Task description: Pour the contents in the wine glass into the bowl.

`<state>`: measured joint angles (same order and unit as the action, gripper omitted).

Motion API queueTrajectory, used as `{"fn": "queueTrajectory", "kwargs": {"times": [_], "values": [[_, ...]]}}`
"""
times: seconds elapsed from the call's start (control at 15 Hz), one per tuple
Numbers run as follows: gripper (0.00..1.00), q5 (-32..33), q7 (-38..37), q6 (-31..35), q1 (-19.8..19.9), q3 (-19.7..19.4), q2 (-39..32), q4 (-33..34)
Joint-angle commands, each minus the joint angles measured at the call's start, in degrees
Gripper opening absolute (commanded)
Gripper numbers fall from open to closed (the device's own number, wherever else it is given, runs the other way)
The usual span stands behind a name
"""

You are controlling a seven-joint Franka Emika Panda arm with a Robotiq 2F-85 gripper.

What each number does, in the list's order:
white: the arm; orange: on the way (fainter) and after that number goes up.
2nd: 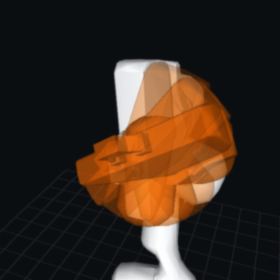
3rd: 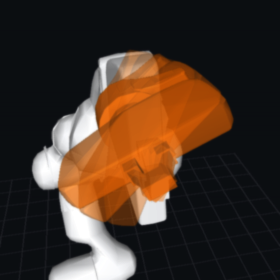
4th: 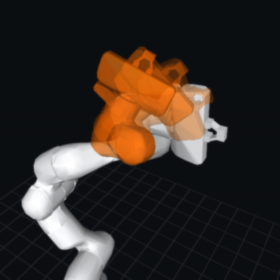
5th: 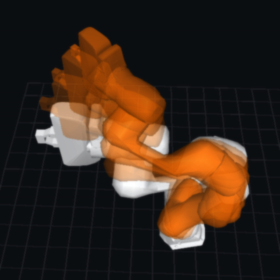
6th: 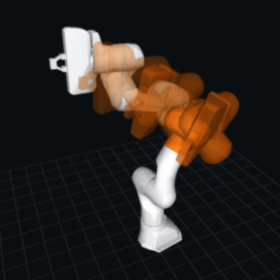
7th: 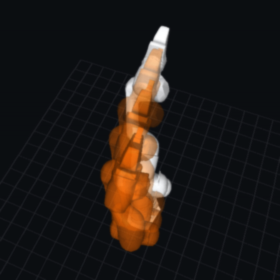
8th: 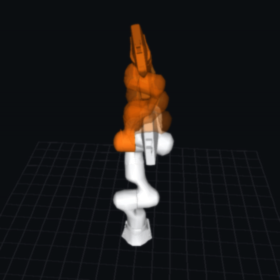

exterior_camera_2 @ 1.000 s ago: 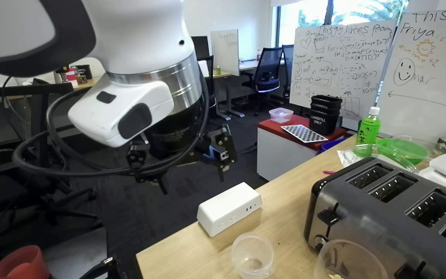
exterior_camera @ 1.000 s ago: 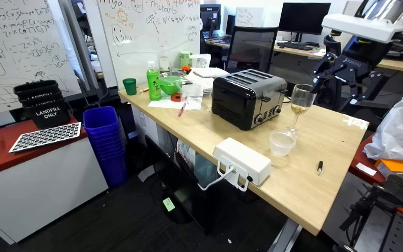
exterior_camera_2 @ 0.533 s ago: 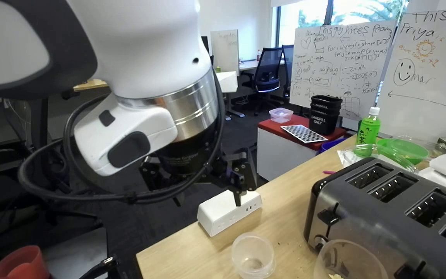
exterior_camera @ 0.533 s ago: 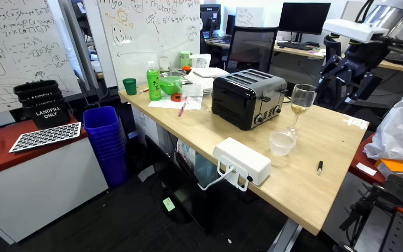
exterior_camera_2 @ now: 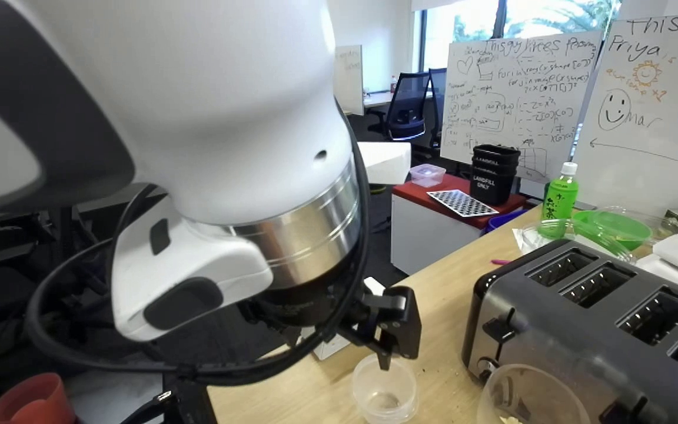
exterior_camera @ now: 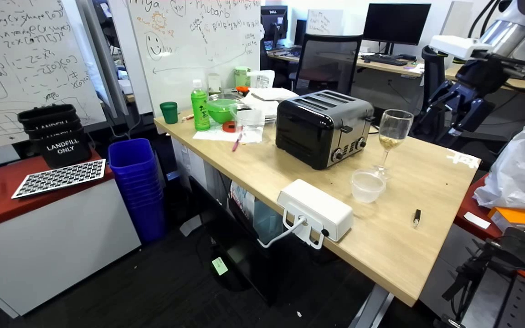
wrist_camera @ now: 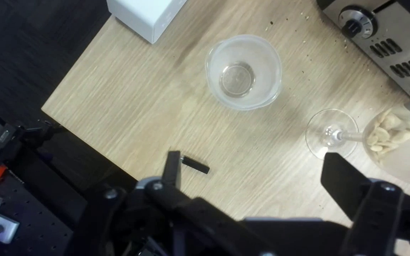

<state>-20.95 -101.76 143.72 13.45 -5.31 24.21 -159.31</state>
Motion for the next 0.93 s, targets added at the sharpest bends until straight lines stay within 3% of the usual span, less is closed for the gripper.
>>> {"fn": "queueTrajectory", "kwargs": {"times": [0.0, 0.67, 0.87], "values": [[1.00, -1.79, -0.25, 1.89, 0.27, -1.32, -2.01, 0.02], [1.00, -0.69, -0.18, 0.49, 0.24, -1.46, -1.38, 0.07], [1.00, -2.89, 0.21, 1.19, -0.57, -2.19, -1.74, 0.06]]}}
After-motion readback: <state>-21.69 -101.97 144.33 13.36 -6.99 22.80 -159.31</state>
